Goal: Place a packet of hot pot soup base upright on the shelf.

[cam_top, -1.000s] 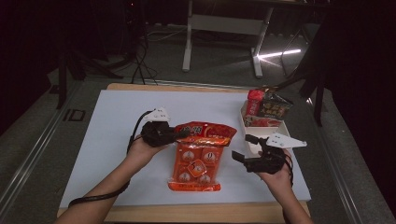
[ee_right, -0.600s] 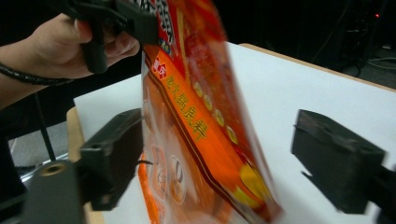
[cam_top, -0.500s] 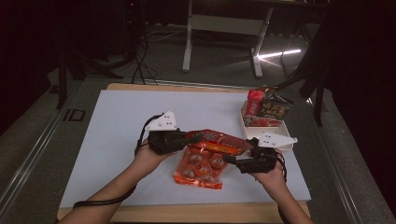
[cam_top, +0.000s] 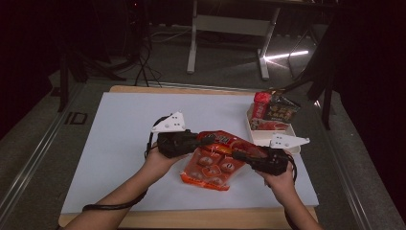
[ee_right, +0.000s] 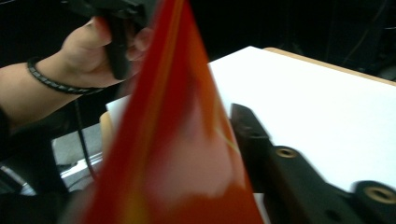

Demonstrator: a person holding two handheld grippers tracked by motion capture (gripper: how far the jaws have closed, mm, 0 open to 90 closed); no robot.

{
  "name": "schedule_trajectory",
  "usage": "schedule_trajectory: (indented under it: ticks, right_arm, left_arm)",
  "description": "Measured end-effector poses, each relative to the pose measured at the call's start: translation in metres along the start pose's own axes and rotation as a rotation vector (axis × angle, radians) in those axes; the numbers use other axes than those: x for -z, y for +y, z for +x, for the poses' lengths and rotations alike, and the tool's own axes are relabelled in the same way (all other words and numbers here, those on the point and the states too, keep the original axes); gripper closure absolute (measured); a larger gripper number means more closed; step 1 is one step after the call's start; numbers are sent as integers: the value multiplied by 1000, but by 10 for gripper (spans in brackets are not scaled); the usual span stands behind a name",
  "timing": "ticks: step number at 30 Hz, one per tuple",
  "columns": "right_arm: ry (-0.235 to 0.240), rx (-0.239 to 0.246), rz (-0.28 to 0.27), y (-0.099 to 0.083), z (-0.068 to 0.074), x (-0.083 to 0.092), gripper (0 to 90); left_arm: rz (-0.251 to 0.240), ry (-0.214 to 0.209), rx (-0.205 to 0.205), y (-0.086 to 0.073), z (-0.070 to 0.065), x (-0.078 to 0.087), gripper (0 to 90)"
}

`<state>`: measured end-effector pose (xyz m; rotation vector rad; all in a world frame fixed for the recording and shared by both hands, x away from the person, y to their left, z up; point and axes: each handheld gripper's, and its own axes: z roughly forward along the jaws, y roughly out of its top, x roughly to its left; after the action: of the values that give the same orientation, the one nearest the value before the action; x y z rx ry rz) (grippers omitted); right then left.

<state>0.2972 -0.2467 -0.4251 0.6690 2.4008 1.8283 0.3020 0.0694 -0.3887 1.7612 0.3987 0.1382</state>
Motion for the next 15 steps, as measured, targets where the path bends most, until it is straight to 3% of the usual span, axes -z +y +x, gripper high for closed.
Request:
schedule_trajectory:
  ticks: [3, 5, 11, 15]
  right_arm:
    - [-11, 15, 20, 6, 6, 0, 865]
    - [-23, 50, 24, 12, 11, 0, 890]
    - [-50, 108, 58, 33, 19, -1, 897]
    - [-43, 132, 76, 45, 21, -3, 900]
  left_arm:
    - [-4, -2, 18, 1, 4, 3, 900]
    - [-11, -10, 30, 2, 6, 6, 899]
    - [-30, 0, -4, 4, 10, 15, 886]
    - [-33, -37, 29, 3, 16, 20, 839]
